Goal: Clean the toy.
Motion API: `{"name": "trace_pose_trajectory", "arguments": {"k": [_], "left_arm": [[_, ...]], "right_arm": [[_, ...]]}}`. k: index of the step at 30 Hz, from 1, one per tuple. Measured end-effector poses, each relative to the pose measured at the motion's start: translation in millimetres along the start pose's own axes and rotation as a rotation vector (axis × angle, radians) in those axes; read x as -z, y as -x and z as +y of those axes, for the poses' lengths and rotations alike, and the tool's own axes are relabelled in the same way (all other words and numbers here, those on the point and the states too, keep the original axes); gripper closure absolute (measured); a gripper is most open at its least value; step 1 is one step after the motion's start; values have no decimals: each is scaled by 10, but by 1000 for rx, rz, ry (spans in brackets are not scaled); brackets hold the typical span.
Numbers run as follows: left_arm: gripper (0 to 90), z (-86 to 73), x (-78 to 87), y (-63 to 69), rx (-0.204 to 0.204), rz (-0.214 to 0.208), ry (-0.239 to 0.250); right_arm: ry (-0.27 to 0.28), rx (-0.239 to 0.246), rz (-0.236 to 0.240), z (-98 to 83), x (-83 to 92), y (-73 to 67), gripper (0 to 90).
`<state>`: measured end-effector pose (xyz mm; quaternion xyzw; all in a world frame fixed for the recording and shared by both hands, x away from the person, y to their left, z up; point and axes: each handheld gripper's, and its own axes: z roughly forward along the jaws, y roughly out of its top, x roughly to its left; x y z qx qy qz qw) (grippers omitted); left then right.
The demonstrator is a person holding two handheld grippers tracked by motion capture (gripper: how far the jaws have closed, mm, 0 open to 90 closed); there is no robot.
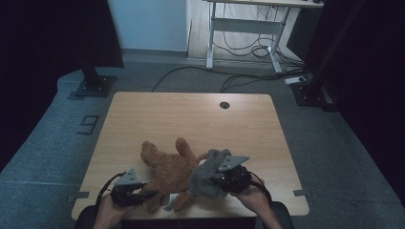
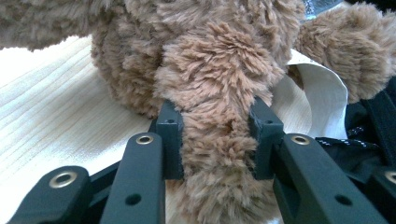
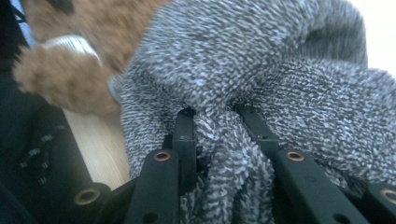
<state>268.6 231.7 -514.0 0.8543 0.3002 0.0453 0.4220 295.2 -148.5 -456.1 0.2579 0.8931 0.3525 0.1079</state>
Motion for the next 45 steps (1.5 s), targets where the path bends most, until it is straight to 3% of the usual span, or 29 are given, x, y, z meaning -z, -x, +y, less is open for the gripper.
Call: {"name": "trace_pose_trajectory", "arguments": {"k": [7, 8, 12, 16, 20, 23, 24, 27, 28, 29, 30, 33, 34, 36, 45], "left_arm": [[635, -3, 1, -4, -2, -2, 1], [635, -4, 1, -4, -3, -1, 1], [635, -3, 3, 0, -5, 2, 1], [634, -1, 2, 6, -8, 5, 2], [635, 1, 2, 7, -9, 6, 2], [635, 2, 1, 8, -10, 6, 2], [635, 2, 1, 8, -9, 6, 2], [635, 1, 1, 8, -9, 5, 2], [636, 1, 1, 7, -7, 4, 3], [636, 1, 1, 7, -7, 4, 3], [637, 1, 2, 7, -8, 4, 3], [637, 0, 2, 8, -8, 4, 3], [638, -1, 2, 7, -8, 3, 2], [640, -2, 3, 6, -10, 2, 1], [643, -4, 9, 3, -15, 1, 1]], "right_arm": [[-37, -69, -30, -264, 29, 145, 704], [-58, -92, -50, -370, 34, 198, 703], [-106, -111, -105, -524, 73, 276, 703], [-70, -130, -109, -526, 220, 277, 703], [5, -96, -59, -299, 368, 139, 703], [51, -31, -3, -62, 356, -22, 703], [51, -31, -3, -62, 356, -22, 703], [53, 29, 51, 149, 219, -194, 703], [49, 63, 86, 260, 92, -299, 703], [49, 63, 86, 260, 92, -299, 703], [37, 95, 109, 335, -41, -389, 703], [17, 112, 129, 355, -178, -446, 703], [-7, 117, 132, 323, -298, -471, 703], [-21, 104, 142, 256, -369, -467, 704], [-54, 43, 177, -121, -394, -380, 704]]}}
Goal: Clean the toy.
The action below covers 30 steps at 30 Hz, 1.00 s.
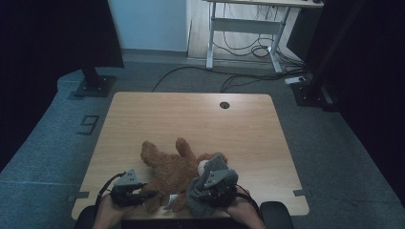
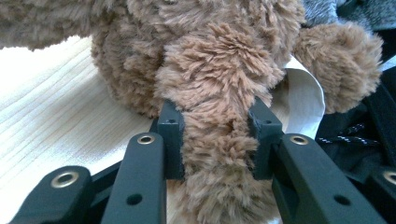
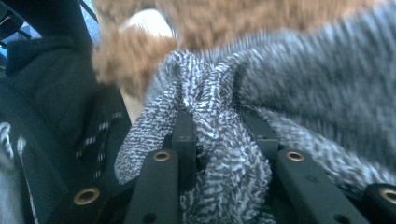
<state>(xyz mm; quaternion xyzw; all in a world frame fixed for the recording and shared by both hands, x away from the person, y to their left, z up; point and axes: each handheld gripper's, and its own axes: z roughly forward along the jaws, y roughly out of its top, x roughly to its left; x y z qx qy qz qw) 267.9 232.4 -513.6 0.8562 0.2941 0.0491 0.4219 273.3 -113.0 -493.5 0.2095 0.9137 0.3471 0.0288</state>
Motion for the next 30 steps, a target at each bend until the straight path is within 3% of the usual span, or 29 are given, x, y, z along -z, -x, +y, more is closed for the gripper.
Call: {"name": "trace_pose_trajectory", "arguments": {"k": [5, 10, 15, 16, 18, 20, 21, 22, 23, 25, 27, 30], "left_arm": [[644, -2, 0, -5, 0, -4, 1], [644, -4, 0, -10, 2, -5, 2], [642, -2, -2, -9, 4, -4, 4], [642, -1, -3, -8, 4, -3, 3], [642, -1, -4, -6, 4, -2, 4], [641, 0, -5, -4, 3, 0, 4], [640, 1, -6, -3, 3, 0, 4], [640, 1, -6, -3, 3, 0, 4], [640, 2, -5, -3, 3, 0, 3], [640, 3, -6, 1, 3, 2, 3], [640, 5, -5, 6, 3, 5, 2], [640, 6, -4, 7, 1, 6, 0]], "right_arm": [[-19, -69, -18, -235, 76, 110, 704], [-30, -116, -67, -415, 217, 214, 703], [7, -125, -77, -402, 400, 216, 703], [49, -94, -80, -279, 513, 168, 703], [87, -66, -73, -146, 577, 119, 703], [104, -46, -71, -62, 596, 87, 703], [124, 0, -67, 115, 585, 18, 703], [124, 0, -67, 115, 585, 18, 703], [130, 39, -42, 286, 510, -58, 703], [133, 61, -26, 365, 451, -98, 703], [122, 124, 14, 558, 231, -202, 702], [107, 144, 51, 666, -13, -246, 703]]}}
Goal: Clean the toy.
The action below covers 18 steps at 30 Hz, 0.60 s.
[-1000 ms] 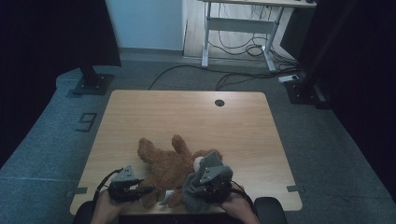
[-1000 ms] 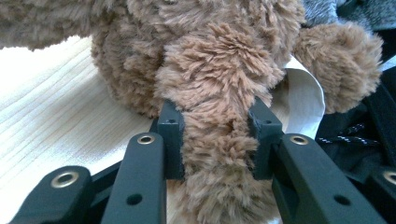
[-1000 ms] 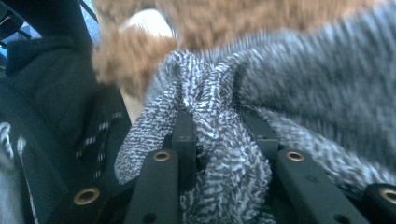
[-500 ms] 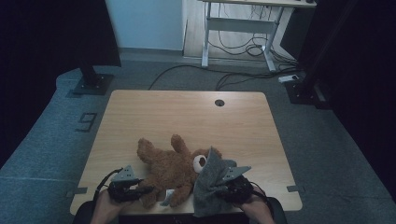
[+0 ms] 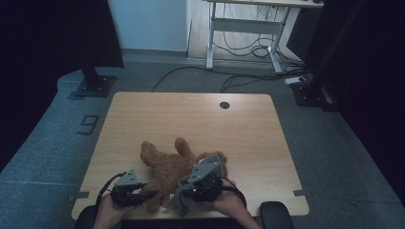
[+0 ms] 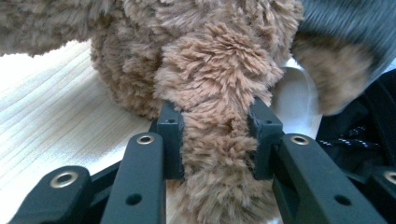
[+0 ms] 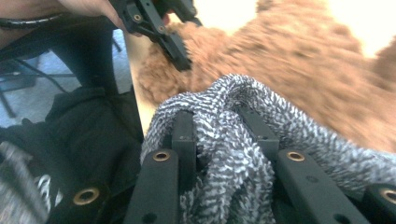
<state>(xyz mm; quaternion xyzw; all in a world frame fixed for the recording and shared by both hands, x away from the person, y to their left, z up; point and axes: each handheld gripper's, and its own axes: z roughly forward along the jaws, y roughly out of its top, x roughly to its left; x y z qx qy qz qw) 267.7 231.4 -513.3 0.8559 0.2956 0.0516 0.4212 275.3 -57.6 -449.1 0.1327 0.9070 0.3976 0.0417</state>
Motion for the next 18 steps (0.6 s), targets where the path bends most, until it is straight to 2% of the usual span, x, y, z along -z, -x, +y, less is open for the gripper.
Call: {"name": "trace_pose_trajectory", "arguments": {"k": [3, 5, 6, 7, 10, 14, 18], "left_arm": [[641, -2, -1, 0, 2, -3, 0], [643, -3, -2, -1, 4, -3, -2], [643, -3, -2, -1, 4, -3, -2], [644, -5, -2, -5, 4, -6, -2], [646, -5, 0, -10, 4, -9, -2], [648, -11, 0, -20, 2, -14, 0], [648, -15, -1, -23, 0, -16, 2]], "right_arm": [[-48, 3, 22, -31, -225, 3, 702], [-63, -9, 34, -101, -308, 23, 701], [-63, -9, 34, -101, -308, 23, 701], [-61, -33, 48, -170, -317, 47, 701], [-65, -43, 46, -224, -290, 65, 700], [-78, -89, 28, -377, -204, 138, 696], [-97, -112, -4, -500, -116, 174, 692]]}}
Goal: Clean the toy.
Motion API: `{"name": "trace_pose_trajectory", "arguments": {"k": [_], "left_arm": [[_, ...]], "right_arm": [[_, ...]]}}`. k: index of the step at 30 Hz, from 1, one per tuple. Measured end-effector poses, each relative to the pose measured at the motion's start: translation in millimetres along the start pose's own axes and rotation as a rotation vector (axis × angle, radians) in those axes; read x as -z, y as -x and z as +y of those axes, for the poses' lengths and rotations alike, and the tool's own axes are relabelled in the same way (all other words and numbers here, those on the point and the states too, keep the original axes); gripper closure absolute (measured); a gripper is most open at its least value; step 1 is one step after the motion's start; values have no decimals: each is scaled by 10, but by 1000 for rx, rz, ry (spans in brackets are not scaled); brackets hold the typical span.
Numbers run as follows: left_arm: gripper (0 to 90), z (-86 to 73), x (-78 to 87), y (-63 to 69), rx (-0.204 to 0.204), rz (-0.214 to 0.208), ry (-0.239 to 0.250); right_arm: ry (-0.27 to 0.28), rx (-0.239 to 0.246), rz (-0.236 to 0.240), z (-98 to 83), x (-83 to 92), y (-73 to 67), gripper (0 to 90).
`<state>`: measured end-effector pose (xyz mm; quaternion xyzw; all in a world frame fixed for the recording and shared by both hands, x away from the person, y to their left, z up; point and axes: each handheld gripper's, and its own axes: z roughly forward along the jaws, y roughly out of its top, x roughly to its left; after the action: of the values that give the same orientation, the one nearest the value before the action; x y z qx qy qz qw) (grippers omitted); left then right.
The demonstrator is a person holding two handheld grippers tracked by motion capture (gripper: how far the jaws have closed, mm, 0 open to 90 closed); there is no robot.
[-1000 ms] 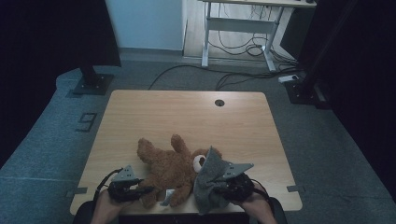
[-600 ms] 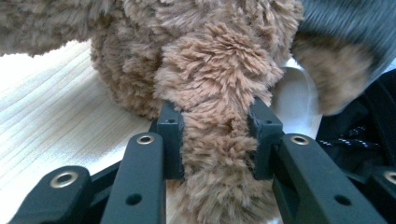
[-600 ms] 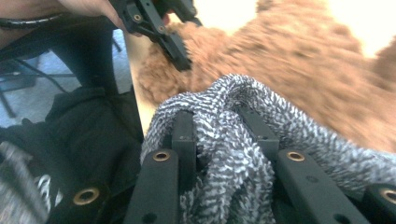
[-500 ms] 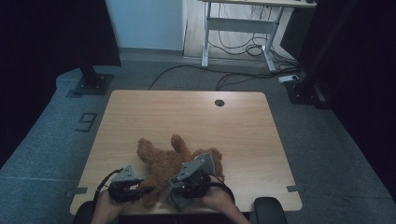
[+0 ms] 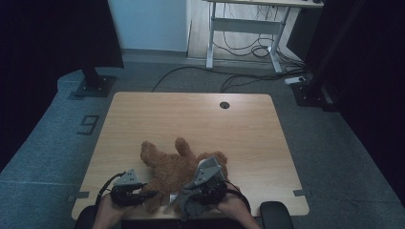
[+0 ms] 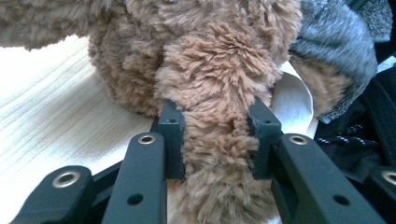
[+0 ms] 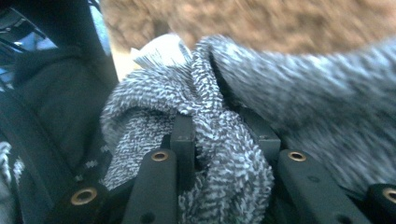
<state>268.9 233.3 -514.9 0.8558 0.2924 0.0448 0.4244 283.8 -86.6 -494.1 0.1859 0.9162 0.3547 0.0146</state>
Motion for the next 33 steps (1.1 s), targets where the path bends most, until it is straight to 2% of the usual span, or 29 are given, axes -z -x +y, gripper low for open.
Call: {"name": "trace_pose_trajectory", "arguments": {"k": [4, 7, 8, 9, 10, 11, 13, 14, 15, 16, 20, 22, 24, 25, 28, 29, 30, 33], "left_arm": [[648, 0, -1, 1, -4, 1, 0], [645, 3, -5, 7, -8, 3, 0], [644, 3, -5, 7, -8, 3, 0], [642, 4, -6, 8, -10, 5, 0], [642, 4, -6, 9, -11, 5, 1], [639, 4, -8, 13, -16, 9, 2], [636, 3, -9, 15, -17, 11, 4], [636, 3, -9, 15, -19, 12, 5], [634, 2, -9, 15, -22, 13, 6], [633, 2, -9, 15, -22, 13, 6], [631, 1, -7, 18, -28, 16, 5], [631, 1, -7, 18, -30, 17, 6], [630, -1, -7, 19, -29, 16, 6], [630, -1, -6, 18, -30, 15, 5], [630, -1, -5, 19, -32, 16, 4], [630, 0, -3, 21, -33, 19, -1], [630, -1, -4, 22, -33, 20, -2], [631, -1, -5, 21, -33, 20, -4]], "right_arm": [[-7, -11, -19, -73, 96, 26, 692], [-12, 2, -59, -69, 298, 47, 691], [-12, 2, -59, -69, 298, 47, 691], [13, 6, -72, 11, 405, 61, 691], [13, 6, -72, 11, 405, 61, 691], [44, 23, -71, 134, 475, 68, 692], [77, 43, -74, 286, 496, 58, 692], [77, 43, -74, 286, 496, 58, 692], [107, 67, -58, 451, 476, 40, 693], [120, 80, -50, 534, 452, 25, 693], [137, 151, -40, 861, 280, -58, 693], [155, 167, -25, 1006, 178, -86, 693], [164, 174, -11, 1071, 125, -97, 693], [163, 188, 4, 1174, 9, -124, 691], [149, 200, 2, 1232, -122, -129, 691], [135, 186, 7, 1237, -242, -108, 691], [132, 180, 12, 1224, -284, -89, 691], [132, 173, 10, 1185, -322, -65, 692]]}}
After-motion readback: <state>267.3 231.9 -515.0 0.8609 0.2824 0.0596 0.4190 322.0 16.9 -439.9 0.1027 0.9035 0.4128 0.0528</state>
